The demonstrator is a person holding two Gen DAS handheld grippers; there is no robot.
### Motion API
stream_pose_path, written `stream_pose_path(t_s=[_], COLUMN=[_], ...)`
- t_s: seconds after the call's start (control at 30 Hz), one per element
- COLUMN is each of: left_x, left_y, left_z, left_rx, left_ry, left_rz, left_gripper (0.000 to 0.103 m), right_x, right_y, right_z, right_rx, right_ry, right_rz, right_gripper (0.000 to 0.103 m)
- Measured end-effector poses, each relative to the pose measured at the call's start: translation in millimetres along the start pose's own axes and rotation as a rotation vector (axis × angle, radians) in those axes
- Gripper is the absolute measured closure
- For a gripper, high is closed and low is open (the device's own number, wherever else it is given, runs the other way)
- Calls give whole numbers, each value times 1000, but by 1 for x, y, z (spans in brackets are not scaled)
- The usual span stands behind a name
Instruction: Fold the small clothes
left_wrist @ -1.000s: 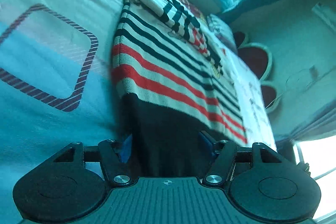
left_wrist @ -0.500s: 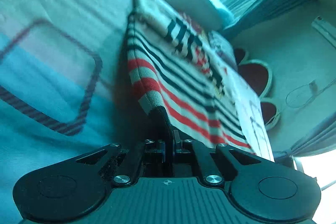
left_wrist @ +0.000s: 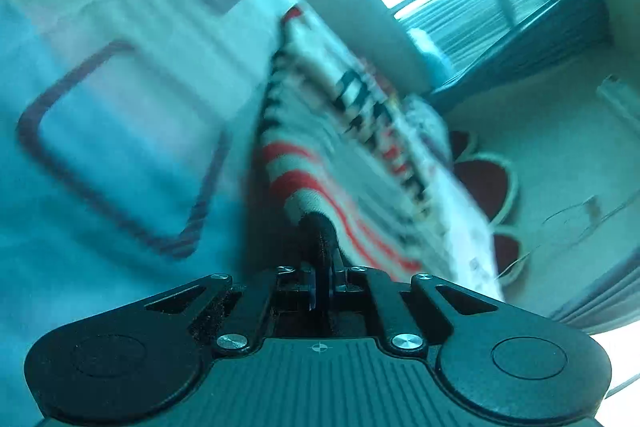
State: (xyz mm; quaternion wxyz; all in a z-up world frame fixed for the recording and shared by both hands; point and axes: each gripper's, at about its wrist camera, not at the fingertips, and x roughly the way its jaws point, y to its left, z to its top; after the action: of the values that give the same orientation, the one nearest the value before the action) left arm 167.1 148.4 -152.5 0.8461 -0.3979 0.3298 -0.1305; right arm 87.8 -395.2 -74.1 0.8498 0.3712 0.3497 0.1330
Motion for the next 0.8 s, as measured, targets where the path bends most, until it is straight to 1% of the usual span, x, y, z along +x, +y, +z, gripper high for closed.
stream_pose_path(t_s=[0.1,0.2,0.33,0.4,0.47,0.57,0.7,0.8], left_x=[1,10,39,57,77,108,155,187], left_y=[-16,-35,-65,-81,-87,-95,-98,-91], left_z=[24,56,99,125,151,184,224,242], left_rx=[22,52,99,130,122,136,155,153], left_ry=[-44,-73,-81,-86,-93,-92,-73,-46], left_rz=[-43,-77,-95,-78,-70,-46,-8,38], left_gripper=[98,98,98,98,98,98,98,98], right_x=[-2,8,33,51,70,103,155,192], right_y=[18,38,59,67,69,71,64,52], right_z=[26,62,114,139,163,195,229,247], right_rx=[-62,-112,-156,-163,-157,-136,-100,-78], right_ry=[-44,-81,-115,-118,-114,-109,-100,-77], right_rz=[33,62,82,84,77,77,78,75], right_gripper=[98,98,98,98,98,98,98,98])
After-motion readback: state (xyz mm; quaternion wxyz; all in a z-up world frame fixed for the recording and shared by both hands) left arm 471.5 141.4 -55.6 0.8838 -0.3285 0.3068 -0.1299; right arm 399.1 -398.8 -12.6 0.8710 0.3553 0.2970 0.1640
